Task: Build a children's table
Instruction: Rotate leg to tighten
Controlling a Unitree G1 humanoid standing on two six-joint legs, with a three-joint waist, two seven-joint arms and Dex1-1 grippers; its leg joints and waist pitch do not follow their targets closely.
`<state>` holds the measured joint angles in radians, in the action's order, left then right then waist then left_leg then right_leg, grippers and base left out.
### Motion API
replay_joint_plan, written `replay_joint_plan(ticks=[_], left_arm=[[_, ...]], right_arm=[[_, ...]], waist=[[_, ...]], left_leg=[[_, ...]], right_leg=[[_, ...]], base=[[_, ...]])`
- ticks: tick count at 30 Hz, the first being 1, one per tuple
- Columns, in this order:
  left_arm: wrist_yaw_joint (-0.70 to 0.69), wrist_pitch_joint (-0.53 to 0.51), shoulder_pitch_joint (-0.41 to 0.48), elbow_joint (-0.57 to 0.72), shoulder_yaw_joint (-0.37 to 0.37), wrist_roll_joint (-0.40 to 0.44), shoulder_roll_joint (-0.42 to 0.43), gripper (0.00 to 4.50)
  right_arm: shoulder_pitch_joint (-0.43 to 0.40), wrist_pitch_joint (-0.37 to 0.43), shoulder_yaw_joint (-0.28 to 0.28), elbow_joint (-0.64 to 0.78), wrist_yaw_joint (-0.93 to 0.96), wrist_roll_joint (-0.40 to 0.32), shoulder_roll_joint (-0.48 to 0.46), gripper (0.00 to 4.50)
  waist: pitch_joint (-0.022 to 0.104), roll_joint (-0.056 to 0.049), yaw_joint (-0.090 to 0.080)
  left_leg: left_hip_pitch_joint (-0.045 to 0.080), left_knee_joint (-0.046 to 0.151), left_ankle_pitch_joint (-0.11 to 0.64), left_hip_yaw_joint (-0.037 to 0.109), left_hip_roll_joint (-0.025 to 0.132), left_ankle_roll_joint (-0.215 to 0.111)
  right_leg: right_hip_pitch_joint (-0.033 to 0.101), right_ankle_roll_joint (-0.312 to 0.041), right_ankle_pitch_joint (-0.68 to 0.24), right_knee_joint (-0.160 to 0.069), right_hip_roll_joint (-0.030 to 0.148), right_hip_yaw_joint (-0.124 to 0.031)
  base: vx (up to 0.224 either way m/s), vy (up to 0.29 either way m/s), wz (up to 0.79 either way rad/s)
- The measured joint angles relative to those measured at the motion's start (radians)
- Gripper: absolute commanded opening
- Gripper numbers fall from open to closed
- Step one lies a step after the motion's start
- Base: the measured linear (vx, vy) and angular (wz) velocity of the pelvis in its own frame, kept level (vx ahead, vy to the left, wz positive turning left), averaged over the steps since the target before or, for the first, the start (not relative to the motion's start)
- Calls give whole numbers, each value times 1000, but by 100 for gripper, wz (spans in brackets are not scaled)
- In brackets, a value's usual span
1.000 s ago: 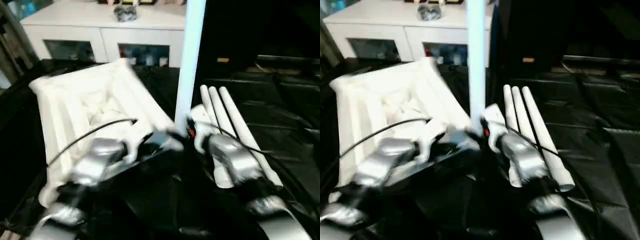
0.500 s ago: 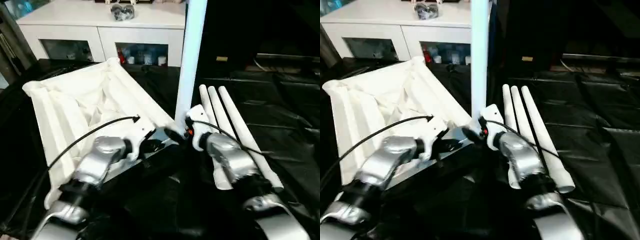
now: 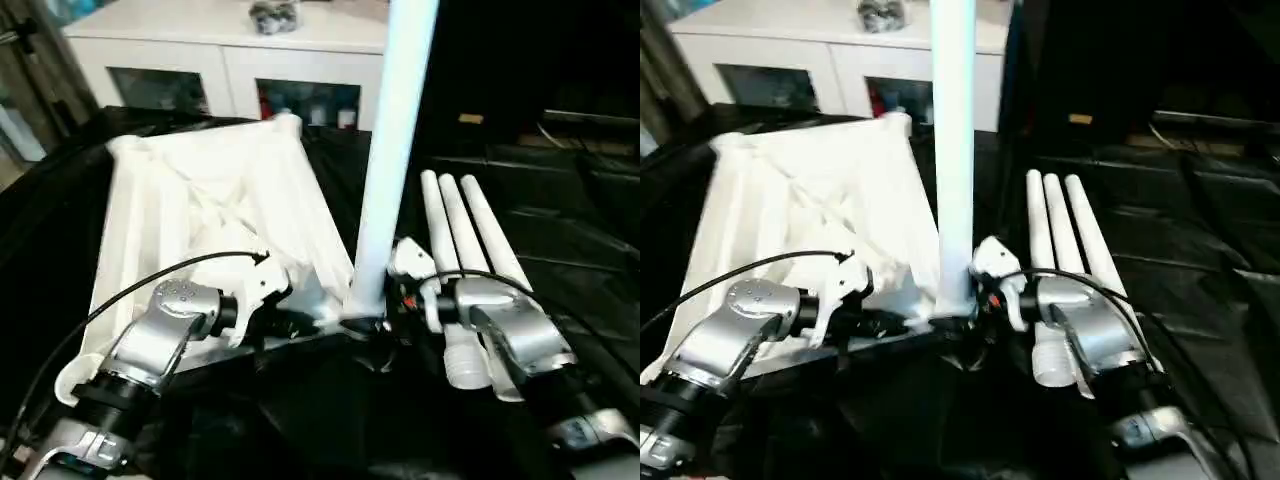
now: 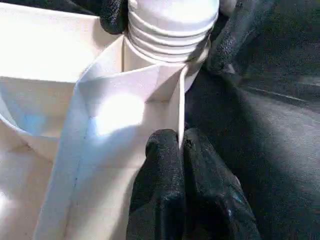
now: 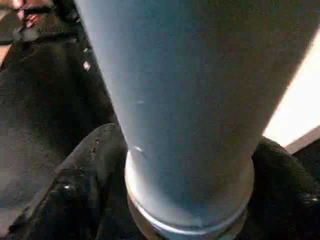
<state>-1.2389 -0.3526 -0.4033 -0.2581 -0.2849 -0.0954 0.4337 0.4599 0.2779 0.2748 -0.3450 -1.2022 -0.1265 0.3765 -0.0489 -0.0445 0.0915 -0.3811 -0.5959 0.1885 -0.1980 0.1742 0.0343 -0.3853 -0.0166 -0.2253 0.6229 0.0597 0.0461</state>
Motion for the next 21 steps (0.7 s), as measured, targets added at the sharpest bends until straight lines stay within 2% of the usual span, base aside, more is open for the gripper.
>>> replay_joint_plan(ticks=[6, 11, 13, 15, 17, 21], left_arm=[[-26, -4, 1, 0, -9, -11, 13, 0], [5, -4, 3, -2, 0, -5, 7, 0], [56, -4, 2, -17, 17, 12, -17, 0], [158, -17, -24, -64, 47, 31, -67, 0], [247, -29, -51, -93, 54, 48, -114, 0], [371, -43, -86, -132, 59, 72, -175, 0]], right_arm=[[-18, 31, 8, 39, -10, -11, 8, 287], [-29, 21, -15, 27, 43, 0, -24, 274], [-24, 11, -41, -4, 128, 14, -67, 272], [11, -11, -84, -94, 297, 35, -145, 272], [48, -10, -111, -156, 438, 51, -192, 271], [88, -18, -150, -229, 622, 62, -259, 271]], waist=[[0, 0, 0], [0, 0, -4], [0, 1, -10], [0, 1, -31], [0, 1, -44], [0, 1, -51]], left_leg=[[-1, 0, 0, 0, 0, 0], [0, -2, 0, 0, 0, 0], [1, -2, 0, 0, 0, 0], [4, -3, -1, 0, 0, 1], [6, -3, -1, 0, 0, 2], [9, -1, -1, 0, 0, 2]], right_leg=[[0, 0, 0, 0, 0, 0], [0, 0, 0, 2, 0, 0], [0, 0, 0, 3, 0, 0], [1, 0, 3, 4, 0, -1], [2, 0, 3, 4, 0, -2], [4, 0, 3, 4, 0, -2]], base=[[0, 0, 0], [0, 0, 0], [0, 0, 0], [0, 0, 0], [0, 0, 0], [0, 0, 0]])
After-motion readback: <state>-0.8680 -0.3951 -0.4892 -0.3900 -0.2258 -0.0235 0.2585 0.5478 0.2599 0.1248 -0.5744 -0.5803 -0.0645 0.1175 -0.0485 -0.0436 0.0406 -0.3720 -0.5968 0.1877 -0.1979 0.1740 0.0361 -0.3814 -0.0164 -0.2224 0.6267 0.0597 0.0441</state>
